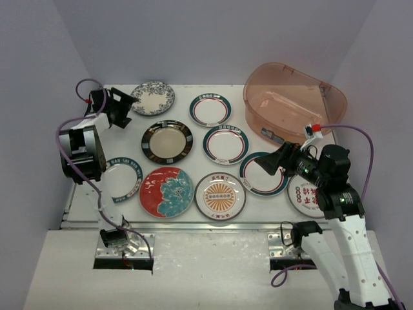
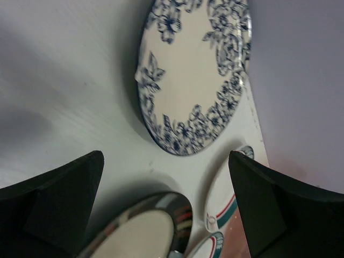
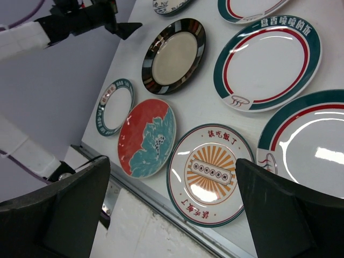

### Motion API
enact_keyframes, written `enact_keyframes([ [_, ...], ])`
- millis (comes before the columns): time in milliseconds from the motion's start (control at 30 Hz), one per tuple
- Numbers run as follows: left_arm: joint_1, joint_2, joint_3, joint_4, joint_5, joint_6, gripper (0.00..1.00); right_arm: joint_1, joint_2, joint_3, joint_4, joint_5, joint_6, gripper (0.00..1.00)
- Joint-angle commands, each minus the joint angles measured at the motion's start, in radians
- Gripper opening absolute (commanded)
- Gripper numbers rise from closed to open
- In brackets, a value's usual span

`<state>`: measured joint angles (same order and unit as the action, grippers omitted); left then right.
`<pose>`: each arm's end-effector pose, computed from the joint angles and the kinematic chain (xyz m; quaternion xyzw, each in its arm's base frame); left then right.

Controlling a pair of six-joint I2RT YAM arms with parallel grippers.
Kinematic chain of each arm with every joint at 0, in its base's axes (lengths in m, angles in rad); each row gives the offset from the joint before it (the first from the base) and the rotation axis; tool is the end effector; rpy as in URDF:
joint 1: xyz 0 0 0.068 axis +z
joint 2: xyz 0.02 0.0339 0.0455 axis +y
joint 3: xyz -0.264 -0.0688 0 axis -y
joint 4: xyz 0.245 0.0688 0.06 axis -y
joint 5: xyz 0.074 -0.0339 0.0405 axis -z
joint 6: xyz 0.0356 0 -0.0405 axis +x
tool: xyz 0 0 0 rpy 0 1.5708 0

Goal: Place the plates into the plastic bin on the countertop

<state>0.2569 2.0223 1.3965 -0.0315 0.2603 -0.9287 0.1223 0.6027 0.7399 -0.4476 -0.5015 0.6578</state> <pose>0.4421 0.1067 0.1899 -0.4497 0.7700 -0.2541 0.3745 0.1341 0.0337 0.3240 0.0660 0.7934 0.4025 0.4518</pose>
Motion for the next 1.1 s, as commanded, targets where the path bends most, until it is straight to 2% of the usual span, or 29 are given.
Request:
enact_keyframes([
  [0, 0.024, 0.157, 0.156, -0.020, 0.091, 0.040, 1.00, 0.004, -0.021, 0.038, 0.000, -0.006, -0.038, 0.99],
  [233, 0.028, 0.317, 0.289, -0.049, 0.146, 0.048, 0.97, 0.004, -0.023, 0.019, 0.006, 0.027, -0.052, 0.99],
  [367, 0.026, 0.383, 0.349, -0.089, 0.139, 0.053, 0.87, 0.005, -0.018, 0.024, -0.007, 0.057, -0.059, 0.99],
  [467, 0.026, 0.421, 0.385, -0.104, 0.144, 0.054, 0.73, 0.004, -0.019, 0.024, -0.003, 0.076, -0.061, 0.99],
  [533, 0.025, 0.446, 0.415, -0.126, 0.143, 0.053, 0.59, 0.004, -0.015, 0.024, 0.003, 0.077, -0.057, 0.99],
  [600, 0.025, 0.464, 0.425, -0.131, 0.143, 0.053, 0.53, 0.004, -0.011, 0.026, 0.005, 0.075, -0.057, 0.99],
  [667, 0.025, 0.469, 0.427, -0.141, 0.127, 0.047, 0.35, 0.004, -0.006, 0.026, 0.007, 0.078, -0.057, 0.99],
  [733, 0.025, 0.469, 0.424, -0.145, 0.118, 0.036, 0.22, 0.005, -0.006, 0.031, 0.004, 0.082, -0.060, 0.99],
  [800, 0.025, 0.446, 0.399, -0.130, 0.100, 0.013, 0.00, 0.004, -0.004, 0.042, -0.009, 0.089, -0.064, 0.99],
  [900, 0.025, 0.363, 0.318, -0.035, 0.096, -0.040, 0.00, 0.004, -0.004, 0.055, -0.017, 0.096, -0.072, 0.99],
  [1067, 0.023, 0.158, 0.173, 0.314, 0.193, -0.171, 0.00, 0.004, 0.016, 0.052, 0.014, 0.080, -0.070, 0.99],
])
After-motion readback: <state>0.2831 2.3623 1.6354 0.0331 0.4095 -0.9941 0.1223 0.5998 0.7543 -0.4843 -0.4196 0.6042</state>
